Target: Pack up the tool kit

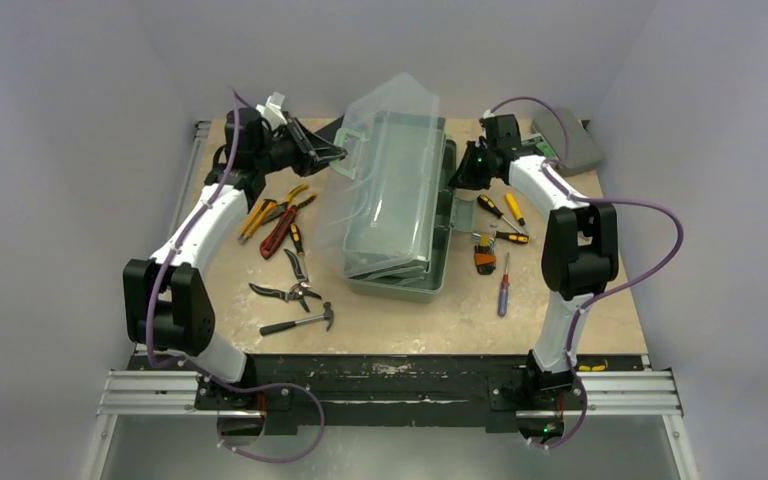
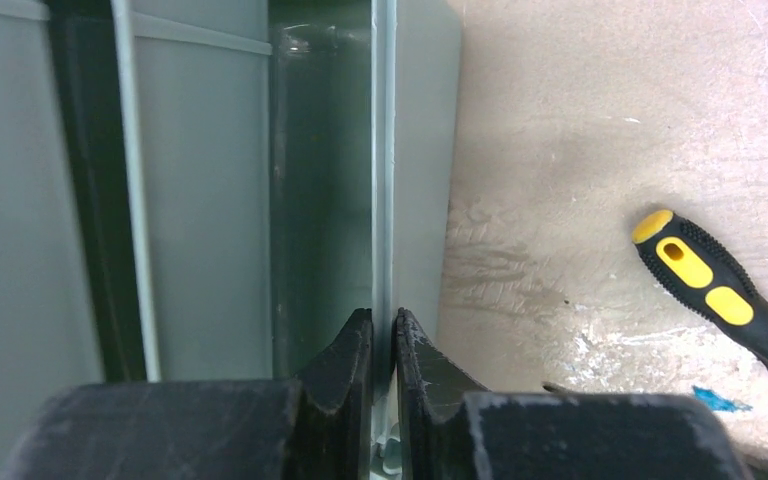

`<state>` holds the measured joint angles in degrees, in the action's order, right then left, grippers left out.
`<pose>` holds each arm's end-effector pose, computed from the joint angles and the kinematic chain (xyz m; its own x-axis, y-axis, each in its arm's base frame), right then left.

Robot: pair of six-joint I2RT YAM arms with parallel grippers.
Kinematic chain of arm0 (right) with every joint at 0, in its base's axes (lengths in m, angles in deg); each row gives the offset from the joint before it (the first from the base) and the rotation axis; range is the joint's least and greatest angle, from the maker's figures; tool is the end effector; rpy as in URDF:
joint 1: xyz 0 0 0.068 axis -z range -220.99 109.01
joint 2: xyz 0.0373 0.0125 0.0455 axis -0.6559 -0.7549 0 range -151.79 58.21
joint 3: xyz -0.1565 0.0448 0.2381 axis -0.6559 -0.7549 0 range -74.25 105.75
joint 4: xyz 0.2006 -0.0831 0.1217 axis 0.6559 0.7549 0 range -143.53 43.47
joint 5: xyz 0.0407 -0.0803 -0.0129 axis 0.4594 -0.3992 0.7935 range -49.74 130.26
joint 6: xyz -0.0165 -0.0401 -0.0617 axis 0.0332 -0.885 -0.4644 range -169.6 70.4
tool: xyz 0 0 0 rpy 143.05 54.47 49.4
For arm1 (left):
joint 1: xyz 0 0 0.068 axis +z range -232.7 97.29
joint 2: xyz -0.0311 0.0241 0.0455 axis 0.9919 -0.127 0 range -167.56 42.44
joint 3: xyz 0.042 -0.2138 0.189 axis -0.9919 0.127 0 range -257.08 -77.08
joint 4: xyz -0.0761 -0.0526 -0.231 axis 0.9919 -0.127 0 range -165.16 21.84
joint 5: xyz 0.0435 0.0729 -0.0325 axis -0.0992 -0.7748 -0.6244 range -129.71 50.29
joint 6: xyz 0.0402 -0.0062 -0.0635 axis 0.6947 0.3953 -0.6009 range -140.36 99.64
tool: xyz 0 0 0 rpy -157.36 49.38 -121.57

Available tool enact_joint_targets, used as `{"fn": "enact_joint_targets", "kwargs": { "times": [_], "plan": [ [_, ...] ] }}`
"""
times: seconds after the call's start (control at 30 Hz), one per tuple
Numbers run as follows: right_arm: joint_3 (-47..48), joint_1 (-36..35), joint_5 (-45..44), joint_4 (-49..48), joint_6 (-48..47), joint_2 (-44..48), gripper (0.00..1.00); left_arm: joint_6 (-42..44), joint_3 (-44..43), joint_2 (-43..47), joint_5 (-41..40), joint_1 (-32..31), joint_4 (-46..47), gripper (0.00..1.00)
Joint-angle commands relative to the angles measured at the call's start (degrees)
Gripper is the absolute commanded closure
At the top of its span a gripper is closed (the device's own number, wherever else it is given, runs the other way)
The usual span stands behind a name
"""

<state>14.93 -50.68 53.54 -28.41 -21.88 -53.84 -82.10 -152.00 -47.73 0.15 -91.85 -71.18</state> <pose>0.4439 0.0906 0.2375 -0.7950 0.3235 -0.5131 0.0615 0.8846 0.4624 0.3652 -0.1001 0.3521 -0.7832 -0.5588 -0.2726 0.0696 0.3569 -0.9315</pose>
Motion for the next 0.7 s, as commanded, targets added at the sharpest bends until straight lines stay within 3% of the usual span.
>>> {"fn": "enact_joint_targets", "kwargs": {
  "times": [0.0, 0.67],
  "plan": [
    [3.62, 1.79, -3.18, 3.62, -4.08, 0.50, 1.00, -4.42, 2.15, 6.33, 5.64, 4.18, 13.85, 1.00],
    [11.71, 5.63, -2.63, 10.77, -9.61, -3.73, 1.00, -4.44, 13.36, 5.57, 9.89, 14.41, 20.88, 1.00]
  ]
}}
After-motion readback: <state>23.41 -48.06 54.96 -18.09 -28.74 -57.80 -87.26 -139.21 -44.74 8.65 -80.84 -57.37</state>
